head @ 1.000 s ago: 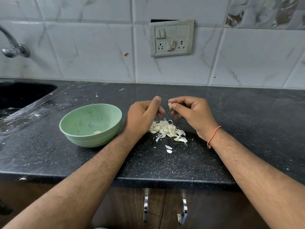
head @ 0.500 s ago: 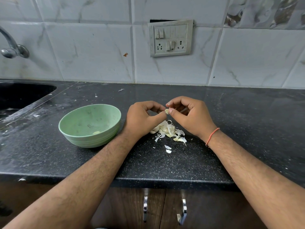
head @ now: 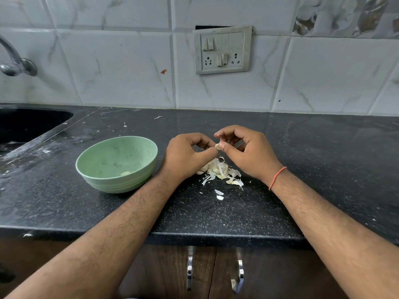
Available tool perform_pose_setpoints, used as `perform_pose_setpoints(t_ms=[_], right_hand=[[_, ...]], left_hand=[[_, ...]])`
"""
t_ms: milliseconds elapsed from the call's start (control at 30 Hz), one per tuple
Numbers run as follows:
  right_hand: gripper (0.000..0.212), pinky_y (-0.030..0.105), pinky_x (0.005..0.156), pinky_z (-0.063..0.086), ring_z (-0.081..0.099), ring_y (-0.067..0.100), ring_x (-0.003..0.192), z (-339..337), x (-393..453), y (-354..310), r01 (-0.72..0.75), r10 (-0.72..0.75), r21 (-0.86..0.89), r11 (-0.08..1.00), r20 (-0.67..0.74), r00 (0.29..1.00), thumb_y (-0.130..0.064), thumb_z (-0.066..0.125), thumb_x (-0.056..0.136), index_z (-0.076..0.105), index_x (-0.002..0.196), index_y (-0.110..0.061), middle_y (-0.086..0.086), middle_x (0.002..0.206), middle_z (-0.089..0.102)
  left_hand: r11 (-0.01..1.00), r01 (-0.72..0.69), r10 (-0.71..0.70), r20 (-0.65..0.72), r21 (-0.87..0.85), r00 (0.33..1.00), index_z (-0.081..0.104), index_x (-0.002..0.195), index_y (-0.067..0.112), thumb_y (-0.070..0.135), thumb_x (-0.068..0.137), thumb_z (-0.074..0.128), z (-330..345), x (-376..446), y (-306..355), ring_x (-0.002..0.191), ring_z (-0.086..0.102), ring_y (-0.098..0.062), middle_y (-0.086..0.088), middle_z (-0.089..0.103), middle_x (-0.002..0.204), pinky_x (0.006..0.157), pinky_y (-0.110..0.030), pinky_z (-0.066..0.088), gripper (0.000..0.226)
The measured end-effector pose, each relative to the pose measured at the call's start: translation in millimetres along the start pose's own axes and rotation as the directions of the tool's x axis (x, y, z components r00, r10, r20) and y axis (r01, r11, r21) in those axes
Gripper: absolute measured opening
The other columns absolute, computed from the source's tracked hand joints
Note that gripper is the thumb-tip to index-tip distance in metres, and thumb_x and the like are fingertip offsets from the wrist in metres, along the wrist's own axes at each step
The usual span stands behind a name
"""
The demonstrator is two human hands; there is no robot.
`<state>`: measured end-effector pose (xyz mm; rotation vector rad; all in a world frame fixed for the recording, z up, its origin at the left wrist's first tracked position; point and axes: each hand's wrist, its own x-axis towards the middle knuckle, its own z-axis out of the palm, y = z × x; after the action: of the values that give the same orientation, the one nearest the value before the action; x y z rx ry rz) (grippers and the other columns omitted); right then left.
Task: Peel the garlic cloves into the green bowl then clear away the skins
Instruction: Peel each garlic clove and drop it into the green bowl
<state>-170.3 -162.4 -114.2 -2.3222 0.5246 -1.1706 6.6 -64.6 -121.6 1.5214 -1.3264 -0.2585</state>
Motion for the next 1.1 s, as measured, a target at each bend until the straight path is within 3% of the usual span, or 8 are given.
perform_pose_setpoints(t_ms=[233,300,500,667,833,1000,1100], right_hand=[[0.025,0.035,0.089,0.06,0.07,0.018,0.093,-2.3,3.9,7.0,-0.042,0.039,0.065,0.997,0.036,0.999,-0.013,0.078,0.095,0.077,0.116,-0.025,-0.005,0.098,0.075],[0.026,0.032,0.089,0.059,0.07,0.019,0.093,-2.8,4.6,8.2,-0.053,0.05,0.101,0.993,0.036,0.998,-0.011,0.078,0.095,0.077,0.117,-0.024,-0.002,0.098,0.075],[0.03,0.022,0.085,0.054,0.067,0.008,0.086,-3.6,5.3,9.7,-0.086,0.08,0.148,0.985,0.051,0.996,-0.008,0.079,0.093,0.077,0.119,-0.023,-0.012,0.09,0.071],[0.031,0.029,0.086,0.057,0.069,0.012,0.086,-3.8,5.0,9.0,-0.126,0.12,0.187,0.974,0.04,0.992,-0.01,0.08,0.093,0.075,0.12,-0.024,-0.004,0.09,0.076],[0.03,0.049,0.088,0.063,0.073,0.03,0.093,-0.4,5.3,9.3,-0.189,0.191,0.298,0.936,0.023,0.981,-0.015,0.08,0.094,0.073,0.123,-0.021,0.002,0.094,0.08],[0.029,0.036,0.077,0.064,0.075,0.032,0.096,2.2,4.6,7.1,-0.241,0.248,0.378,0.894,0.029,0.968,-0.012,0.08,0.094,0.073,0.122,-0.018,0.005,0.096,0.081],[0.028,0.04,0.08,0.065,0.073,0.027,0.091,2.5,5.2,8.1,-0.236,0.239,0.363,0.901,0.037,0.97,-0.013,0.082,0.093,0.074,0.118,-0.02,0.006,0.095,0.081]], left_hand=[[1.0,0.01,-0.01,-0.001,0.001,1.0,0.082,0.083,0.032,0.027,0.086,0.079,-0.7,-0.9,3.4,0.046,0.059,0.003,0.025,0.067,0.059,0.057,-0.017,0.044,0.007],[1.0,0.005,-0.005,-0.004,0.004,1.0,0.083,0.083,0.032,0.029,0.086,0.079,-0.8,-0.6,2.7,0.05,0.059,0.007,0.025,0.068,0.061,0.062,-0.02,0.045,0.006],[0.999,-0.047,0.047,0.004,0.013,0.999,0.082,0.085,0.03,0.027,0.088,0.081,-0.2,-2.7,4.1,0.05,0.053,0.013,0.028,0.064,0.057,0.059,-0.017,0.037,0.004],[0.998,-0.063,0.064,-0.026,0.018,0.998,0.081,0.08,0.031,0.03,0.086,0.083,-0.5,-1.2,2.1,0.052,0.053,0.013,0.026,0.068,0.063,0.06,-0.016,0.038,0.006],[0.998,-0.056,0.057,-0.022,0.029,0.998,0.08,0.079,0.031,0.033,0.087,0.082,1.7,0.4,0.1,0.05,0.054,0.005,0.024,0.07,0.066,0.06,-0.02,0.043,0.008],[0.998,-0.06,0.061,-0.02,0.034,0.998,0.08,0.081,0.031,0.033,0.088,0.081,2.6,1.0,-1.9,0.053,0.059,0.01,0.022,0.072,0.069,0.064,-0.022,0.044,0.007],[0.997,-0.064,0.064,0.0,0.032,0.998,0.081,0.086,0.033,0.033,0.088,0.082,1.9,0.4,-1.4,0.055,0.06,0.013,0.025,0.072,0.068,0.063,-0.021,0.044,0.003]])
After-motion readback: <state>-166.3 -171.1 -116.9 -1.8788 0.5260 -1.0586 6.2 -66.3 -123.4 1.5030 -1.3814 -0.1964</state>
